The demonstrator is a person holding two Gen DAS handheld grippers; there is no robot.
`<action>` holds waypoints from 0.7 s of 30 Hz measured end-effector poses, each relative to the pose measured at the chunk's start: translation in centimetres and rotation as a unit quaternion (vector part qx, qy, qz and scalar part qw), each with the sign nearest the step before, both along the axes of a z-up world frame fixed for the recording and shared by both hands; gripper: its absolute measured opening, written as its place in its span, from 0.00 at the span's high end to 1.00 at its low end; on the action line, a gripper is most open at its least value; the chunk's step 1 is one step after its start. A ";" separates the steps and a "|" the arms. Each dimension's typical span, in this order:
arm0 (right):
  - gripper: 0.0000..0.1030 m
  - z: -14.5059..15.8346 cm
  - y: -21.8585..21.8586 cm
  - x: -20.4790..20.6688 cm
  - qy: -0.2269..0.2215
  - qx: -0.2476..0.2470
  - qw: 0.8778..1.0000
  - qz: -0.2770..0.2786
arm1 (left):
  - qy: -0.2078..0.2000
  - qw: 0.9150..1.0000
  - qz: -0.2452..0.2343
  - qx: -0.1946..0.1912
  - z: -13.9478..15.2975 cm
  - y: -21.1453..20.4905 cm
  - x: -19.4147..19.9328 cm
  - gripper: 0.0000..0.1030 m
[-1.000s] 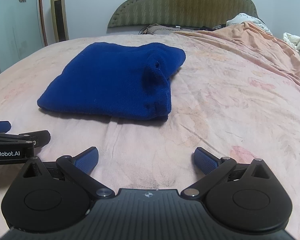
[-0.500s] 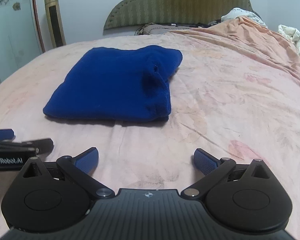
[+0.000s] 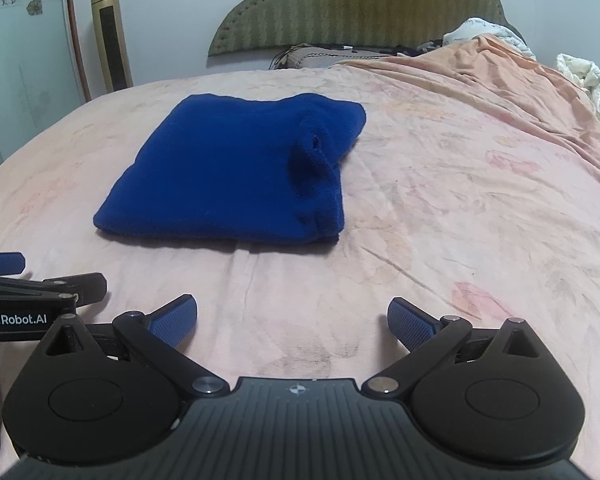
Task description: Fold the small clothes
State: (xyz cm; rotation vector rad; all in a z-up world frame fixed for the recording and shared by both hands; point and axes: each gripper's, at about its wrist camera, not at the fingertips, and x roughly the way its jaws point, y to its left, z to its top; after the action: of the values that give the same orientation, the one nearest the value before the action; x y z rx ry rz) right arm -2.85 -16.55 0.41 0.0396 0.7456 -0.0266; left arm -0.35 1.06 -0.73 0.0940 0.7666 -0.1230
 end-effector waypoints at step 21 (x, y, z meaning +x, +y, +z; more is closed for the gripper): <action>0.00 0.2 0.2 -0.2 -0.002 0.005 1.000 0.001 | 0.006 1.000 0.016 -0.001 -0.1 0.6 0.1 0.00</action>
State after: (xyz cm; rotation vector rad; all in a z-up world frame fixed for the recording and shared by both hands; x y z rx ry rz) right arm -3.05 -16.37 0.64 0.0483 0.7425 -0.0205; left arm -0.29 1.67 -0.86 0.0790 0.7797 -0.0935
